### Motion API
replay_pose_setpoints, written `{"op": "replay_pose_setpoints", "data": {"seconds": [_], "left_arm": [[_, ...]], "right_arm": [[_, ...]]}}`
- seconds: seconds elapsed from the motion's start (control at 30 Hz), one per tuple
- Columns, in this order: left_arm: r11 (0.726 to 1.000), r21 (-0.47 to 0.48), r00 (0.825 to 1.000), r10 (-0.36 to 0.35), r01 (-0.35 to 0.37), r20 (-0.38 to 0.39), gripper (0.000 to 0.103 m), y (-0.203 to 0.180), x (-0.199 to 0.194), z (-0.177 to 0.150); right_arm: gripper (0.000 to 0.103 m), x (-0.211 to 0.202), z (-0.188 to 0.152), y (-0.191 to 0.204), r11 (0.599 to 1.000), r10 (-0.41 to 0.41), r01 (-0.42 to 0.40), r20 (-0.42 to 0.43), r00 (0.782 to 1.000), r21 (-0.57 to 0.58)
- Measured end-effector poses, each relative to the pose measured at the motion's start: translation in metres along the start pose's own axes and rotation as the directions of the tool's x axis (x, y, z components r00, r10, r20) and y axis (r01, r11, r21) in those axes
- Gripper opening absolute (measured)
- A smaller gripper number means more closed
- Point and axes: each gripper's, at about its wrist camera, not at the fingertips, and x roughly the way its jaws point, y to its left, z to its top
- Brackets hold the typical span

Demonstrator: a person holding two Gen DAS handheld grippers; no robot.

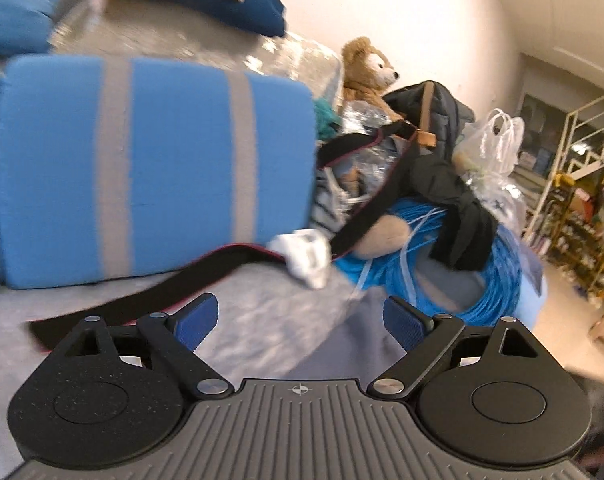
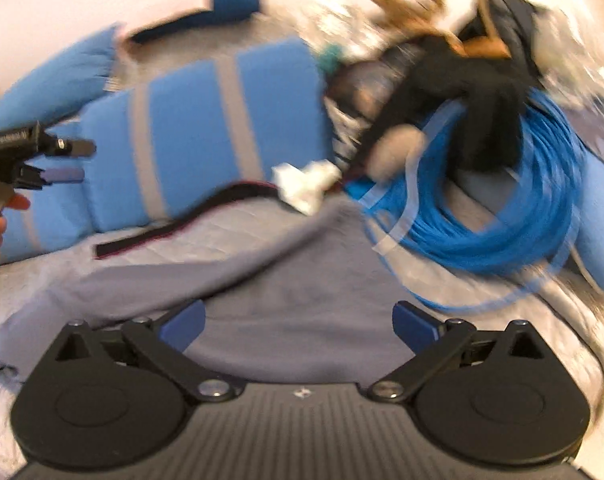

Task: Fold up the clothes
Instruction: 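Move the right gripper to the sweatpants' edge and close on it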

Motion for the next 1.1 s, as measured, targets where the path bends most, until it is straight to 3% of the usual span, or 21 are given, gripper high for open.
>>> {"op": "replay_pose_setpoints", "data": {"seconds": [0.27, 0.5, 0.67, 0.93, 1.1], "left_arm": [[0.995, 0.026, 0.995, 0.098, -0.098, 0.000, 0.091, 0.056, -0.098, -0.041], [0.976, -0.191, 0.994, 0.108, -0.100, 0.033, 0.091, 0.113, -0.146, -0.097], [0.944, -0.322, 0.997, 0.078, -0.072, 0.005, 0.091, 0.145, -0.149, -0.136], [0.963, -0.262, 0.995, 0.033, -0.055, -0.089, 0.091, 0.145, -0.142, -0.141], [0.960, -0.281, 0.994, -0.016, -0.015, -0.108, 0.091, 0.144, -0.136, -0.146]], "right_arm": [[0.103, 0.010, -0.008, 0.083, 0.969, 0.166, -0.172, -0.052, 0.985, -0.179], [0.103, 0.027, -0.017, 0.149, 0.917, 0.291, -0.309, -0.105, 0.951, -0.253], [0.103, 0.036, -0.013, 0.187, 0.897, 0.315, -0.336, -0.119, 0.942, -0.287], [0.103, 0.033, -0.021, 0.216, 0.864, 0.291, -0.317, -0.128, 0.948, -0.391], [0.103, 0.022, -0.041, 0.222, 0.826, 0.253, -0.278, -0.117, 0.960, -0.491]]}}
